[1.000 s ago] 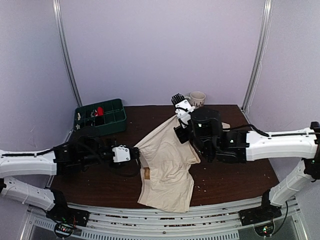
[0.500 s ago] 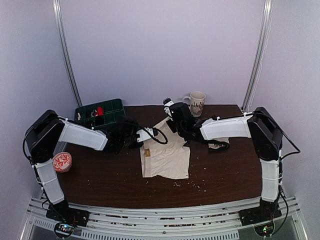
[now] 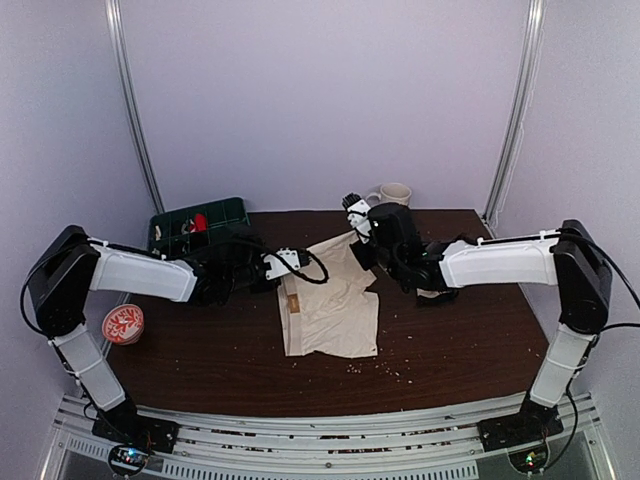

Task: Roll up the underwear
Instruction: Fold the underwear at the center of the board.

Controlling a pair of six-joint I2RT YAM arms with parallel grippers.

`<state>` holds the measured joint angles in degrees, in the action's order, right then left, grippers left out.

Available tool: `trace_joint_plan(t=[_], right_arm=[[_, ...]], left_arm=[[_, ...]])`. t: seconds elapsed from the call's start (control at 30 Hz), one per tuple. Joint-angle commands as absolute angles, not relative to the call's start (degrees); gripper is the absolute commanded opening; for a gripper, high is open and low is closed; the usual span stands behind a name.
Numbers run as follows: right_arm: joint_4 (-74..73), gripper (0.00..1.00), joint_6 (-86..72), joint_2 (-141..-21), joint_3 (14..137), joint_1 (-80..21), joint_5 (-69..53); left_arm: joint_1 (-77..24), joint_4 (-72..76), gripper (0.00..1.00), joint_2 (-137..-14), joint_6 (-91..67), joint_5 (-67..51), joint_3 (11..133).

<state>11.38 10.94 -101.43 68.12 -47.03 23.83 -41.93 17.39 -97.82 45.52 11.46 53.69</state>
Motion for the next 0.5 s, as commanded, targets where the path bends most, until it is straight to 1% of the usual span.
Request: trace_joint_plan(t=[0.0, 0.2, 0.47], right_arm=[[8.44, 0.0, 6.78, -95.65, 62.29, -48.96, 24.01], [1.29, 0.0, 2.84, -92.47, 58.34, -53.71, 27.16], [-5.79, 0.0, -2.68, -92.47, 55.72, -60.7, 34.96]], left_arm=[[-41.49, 14.2, 0.04, -94.56, 46.87, 2.86, 51.26], [-41.78, 6.47, 0.1, -92.73, 47.75, -6.19, 50.22], [-45.51, 3.48, 0.1, -90.5, 48.65, -9.59, 46.07]])
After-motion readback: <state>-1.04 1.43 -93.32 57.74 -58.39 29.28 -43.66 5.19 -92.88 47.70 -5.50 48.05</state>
